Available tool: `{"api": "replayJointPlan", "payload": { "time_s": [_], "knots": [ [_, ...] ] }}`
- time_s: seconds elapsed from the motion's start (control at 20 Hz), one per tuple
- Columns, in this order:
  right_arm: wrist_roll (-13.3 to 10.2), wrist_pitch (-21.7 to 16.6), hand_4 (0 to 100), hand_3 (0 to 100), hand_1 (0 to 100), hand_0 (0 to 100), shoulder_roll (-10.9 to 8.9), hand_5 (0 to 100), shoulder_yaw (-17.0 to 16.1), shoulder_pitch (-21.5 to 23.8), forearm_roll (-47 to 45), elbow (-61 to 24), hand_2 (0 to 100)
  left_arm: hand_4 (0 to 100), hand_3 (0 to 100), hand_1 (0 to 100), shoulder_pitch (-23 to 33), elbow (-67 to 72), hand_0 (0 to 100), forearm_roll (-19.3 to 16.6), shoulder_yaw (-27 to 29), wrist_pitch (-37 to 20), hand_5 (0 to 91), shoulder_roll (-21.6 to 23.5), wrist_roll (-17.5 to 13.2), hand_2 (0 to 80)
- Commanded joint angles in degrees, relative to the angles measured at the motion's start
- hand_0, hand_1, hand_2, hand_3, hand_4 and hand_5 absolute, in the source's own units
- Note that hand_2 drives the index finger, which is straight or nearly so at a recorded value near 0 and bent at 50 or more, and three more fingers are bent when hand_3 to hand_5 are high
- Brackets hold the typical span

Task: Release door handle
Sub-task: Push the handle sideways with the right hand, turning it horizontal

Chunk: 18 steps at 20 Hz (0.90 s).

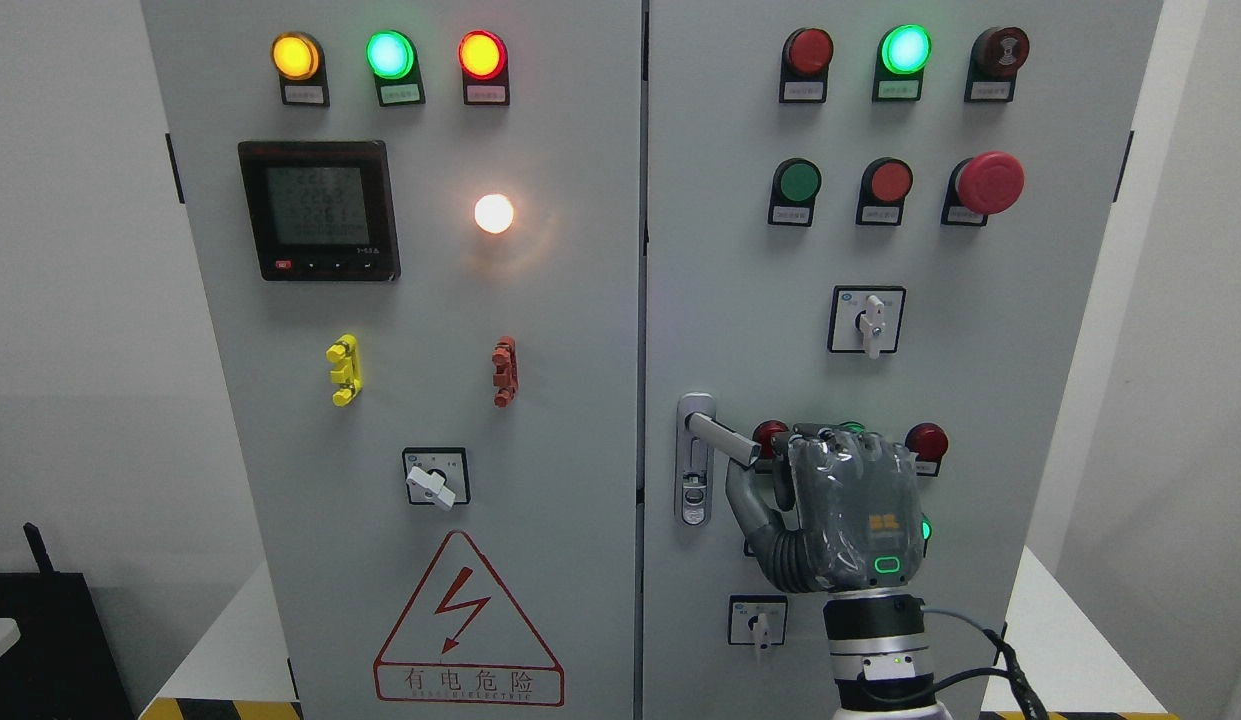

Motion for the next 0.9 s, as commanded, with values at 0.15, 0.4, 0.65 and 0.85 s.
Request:
{"api": "replayJointPlan", "payload": {
  "time_s": [0.15, 0.4, 0.65, 0.85],
  "knots": [
    [-0.1, 0.0, 100, 100, 52, 57, 0.00, 99, -0.1, -0.1, 0.0, -0.3, 100, 0, 0, 39, 0.0, -0.5, 12, -1.6, 0.0, 0.0, 0.0, 0.0, 0.0, 0.0],
    [-1.1, -0.2, 100, 100, 52, 57, 0.00, 99, -0.1, -0.1, 0.0, -0.3, 100, 0, 0, 39, 0.0, -0.5, 12, -1.6, 0.0, 0.0, 0.0, 0.0, 0.0, 0.0],
    [-1.1, -0.2, 100, 100, 52, 57, 0.09, 99, -0.1, 0.0, 0.0, -0.3, 100, 0, 0, 39, 0.0, -0.5, 12, -1.6, 0.0, 0.0, 0.0, 0.0, 0.0, 0.0],
    [-1.3, -0.4, 100, 100, 52, 57, -0.09, 99, 0.2, 0.7, 0.0, -0.3, 100, 0, 0, 39, 0.0, -0.5, 12, -1.6, 0.0, 0.0, 0.0, 0.0, 0.0, 0.0]
  ]
}}
